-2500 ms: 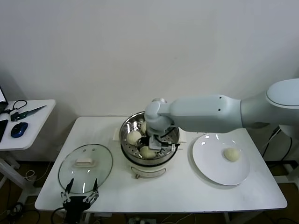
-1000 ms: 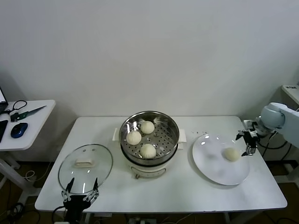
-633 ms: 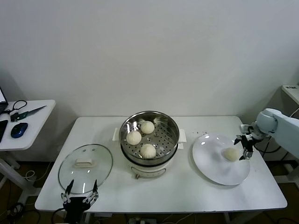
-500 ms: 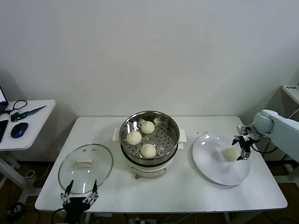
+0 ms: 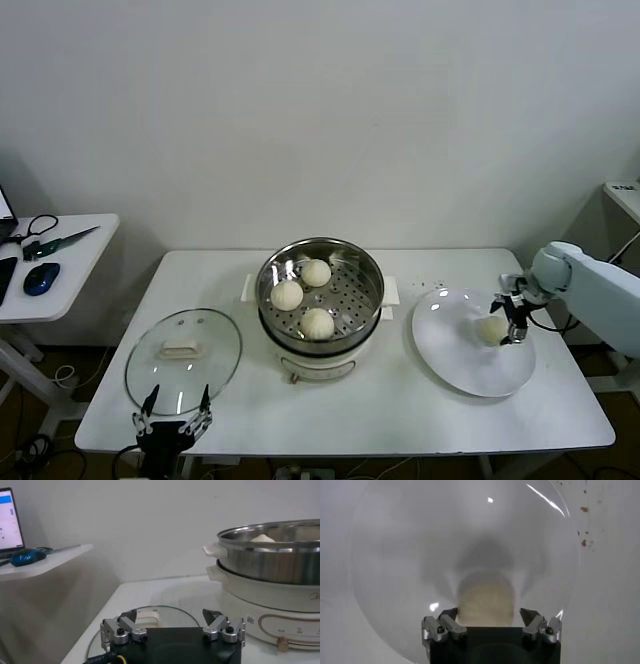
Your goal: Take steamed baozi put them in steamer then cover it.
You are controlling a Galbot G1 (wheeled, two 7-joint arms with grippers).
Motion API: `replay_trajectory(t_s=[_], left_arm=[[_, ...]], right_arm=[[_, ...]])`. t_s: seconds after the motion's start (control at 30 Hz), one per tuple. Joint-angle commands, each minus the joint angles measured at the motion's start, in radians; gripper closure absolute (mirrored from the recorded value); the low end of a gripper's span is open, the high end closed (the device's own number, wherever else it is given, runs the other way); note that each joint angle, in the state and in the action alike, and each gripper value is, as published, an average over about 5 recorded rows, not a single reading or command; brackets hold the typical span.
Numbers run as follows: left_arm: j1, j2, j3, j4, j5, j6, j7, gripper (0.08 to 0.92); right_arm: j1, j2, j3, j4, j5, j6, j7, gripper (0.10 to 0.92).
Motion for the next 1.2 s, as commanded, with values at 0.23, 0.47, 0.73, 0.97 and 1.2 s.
replay_trajectory(t_s=[0.23,0.47,0.73,0.97,1.2], left_arm=[[-0.001,0.002,-0.001,-0.002,-0.003,0.001,-0.001,0.177],[-0.001,0.001,-0.001,-0.005,-0.003,0.002,0.0,0.177],[-0.008,0.004,0.004,-0.017,0.0,0.01,0.002,0.177],[-0.008,0.006,0.011,-0.026,-0.001,0.012,0.003,0.177],[0.002,0.009,0.013,-0.045,-0.004,0.017,0.007,0.177]], right_arm=[[0.028,0.007,-0.004,0.0,-0.001,-0.007,-0.005,0.305],[0.337,-0.041,-0.278,0.165,0.207,-0.093,-0.007,0.337],[0.984,0.05,-0.714,0.514,0.635,-0.252,-0.003,0.338],[1.089,0.165,-0.695,0.711,0.821,-0.358,0.065,0.338],[0.915,0.264,-0.621,0.766,0.82,-0.453,0.182,0.338]])
